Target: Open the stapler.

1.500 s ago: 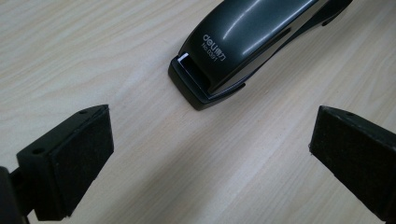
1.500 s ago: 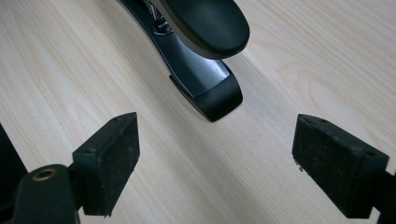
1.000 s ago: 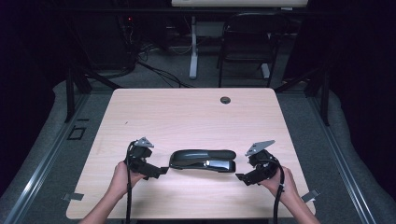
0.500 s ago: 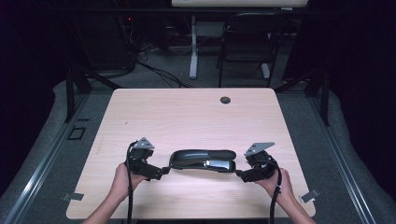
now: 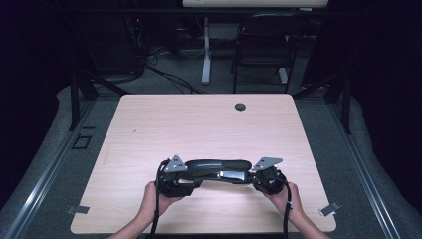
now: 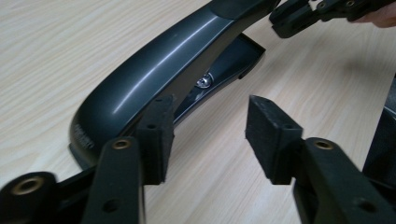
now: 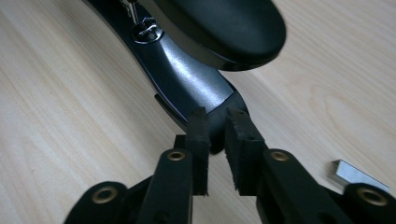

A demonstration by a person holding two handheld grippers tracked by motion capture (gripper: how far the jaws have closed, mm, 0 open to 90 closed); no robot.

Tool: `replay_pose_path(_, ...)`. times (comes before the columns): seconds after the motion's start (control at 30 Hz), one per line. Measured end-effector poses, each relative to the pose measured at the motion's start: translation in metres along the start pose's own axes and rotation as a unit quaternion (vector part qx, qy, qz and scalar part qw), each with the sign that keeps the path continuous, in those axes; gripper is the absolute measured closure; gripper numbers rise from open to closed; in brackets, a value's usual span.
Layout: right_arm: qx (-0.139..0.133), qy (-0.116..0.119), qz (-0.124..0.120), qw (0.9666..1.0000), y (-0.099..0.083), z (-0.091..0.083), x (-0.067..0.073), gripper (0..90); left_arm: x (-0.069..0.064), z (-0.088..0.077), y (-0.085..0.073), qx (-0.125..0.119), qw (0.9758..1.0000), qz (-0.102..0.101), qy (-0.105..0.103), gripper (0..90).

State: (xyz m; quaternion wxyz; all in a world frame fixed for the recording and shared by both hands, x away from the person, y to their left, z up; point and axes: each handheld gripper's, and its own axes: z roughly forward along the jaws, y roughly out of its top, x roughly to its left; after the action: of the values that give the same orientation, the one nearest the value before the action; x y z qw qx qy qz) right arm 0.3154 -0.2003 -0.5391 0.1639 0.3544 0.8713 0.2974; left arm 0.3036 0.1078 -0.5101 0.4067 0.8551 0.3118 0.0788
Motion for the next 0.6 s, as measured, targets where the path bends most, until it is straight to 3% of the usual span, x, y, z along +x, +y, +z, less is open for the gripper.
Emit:
replay_pose_path(0.1, 0.002, -0.002, -0.008, 1.0, -0.001, 0.005, 0.002, 84.5, -0.003, 0.006, 0.001, -0.005, 1.0, -0.004, -0.005, 63.0)
replay_pose_path(0.3, -0.004, -0.013, -0.04, 0.9991, 0.0, 0.011, 0.009, 88.1, -0.018, 0.026, 0.004, -0.001, 0.9999, 0.015, 0.002, 82.9)
replay_pose_path(0.6, -0.02, -0.003, -0.053, 0.9984, -0.004, 0.018, 0.004, 89.0, -0.032, 0.052, 0.012, -0.019, 0.999, 0.038, 0.017, 90.0)
